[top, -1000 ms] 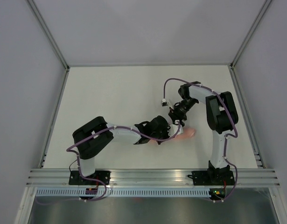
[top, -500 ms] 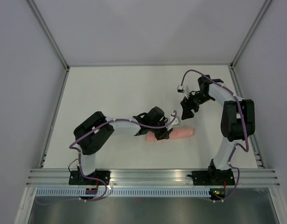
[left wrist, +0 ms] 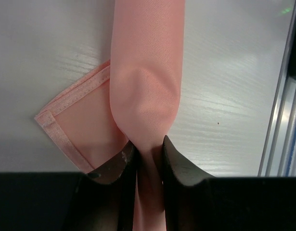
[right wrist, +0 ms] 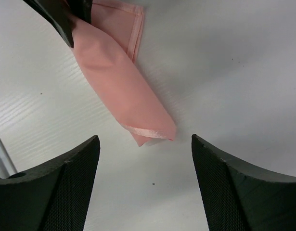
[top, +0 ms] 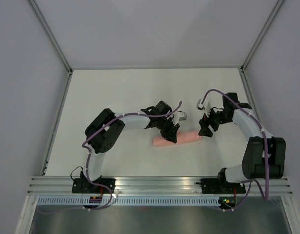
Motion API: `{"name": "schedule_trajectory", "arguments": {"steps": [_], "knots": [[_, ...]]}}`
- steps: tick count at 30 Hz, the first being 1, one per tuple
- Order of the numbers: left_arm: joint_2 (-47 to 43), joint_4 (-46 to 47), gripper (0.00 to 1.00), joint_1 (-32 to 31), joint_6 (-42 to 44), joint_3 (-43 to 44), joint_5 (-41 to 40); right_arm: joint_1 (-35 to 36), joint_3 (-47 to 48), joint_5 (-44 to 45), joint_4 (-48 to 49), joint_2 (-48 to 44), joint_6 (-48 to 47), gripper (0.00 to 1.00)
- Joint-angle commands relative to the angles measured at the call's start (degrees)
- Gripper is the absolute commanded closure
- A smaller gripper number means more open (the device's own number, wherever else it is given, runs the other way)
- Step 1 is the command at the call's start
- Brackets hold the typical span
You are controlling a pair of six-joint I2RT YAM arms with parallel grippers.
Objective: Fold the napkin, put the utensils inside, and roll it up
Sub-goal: Roll the napkin with the utensil
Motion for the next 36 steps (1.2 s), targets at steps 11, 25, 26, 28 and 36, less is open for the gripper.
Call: {"name": "schedule_trajectory", "arguments": {"steps": [11, 25, 26, 28, 36], "knots": [[9.75, -15.86, 0.73, 4.75, -3.25, 8.17, 8.82, 23.95, -19.79, 17.66, 27.94, -17.02, 4.23, 0.16], [12.39, -21.66, 0.62, 6.15, -1.66, 12.75, 11.9, 41.81, -25.33, 34.98, 43.67, -6.91, 6.52, 0.26], [12.21, -21.58, 0.57, 6.16, -1.66, 12.75, 11.9, 41.81, -25.33, 35.6, 43.94, -6.73, 6.7, 0.29], [11.51, -21.58, 0.53, 6.33, -1.49, 12.75, 12.34, 41.9, -25.33, 35.78, 44.03, -6.47, 6.79, 0.36], [8.35, -20.62, 0.45, 8.08, -2.97, 13.71, 8.22, 41.9, -22.0, 34.29, 38.6, -4.18, 7.49, 0.62]]}}
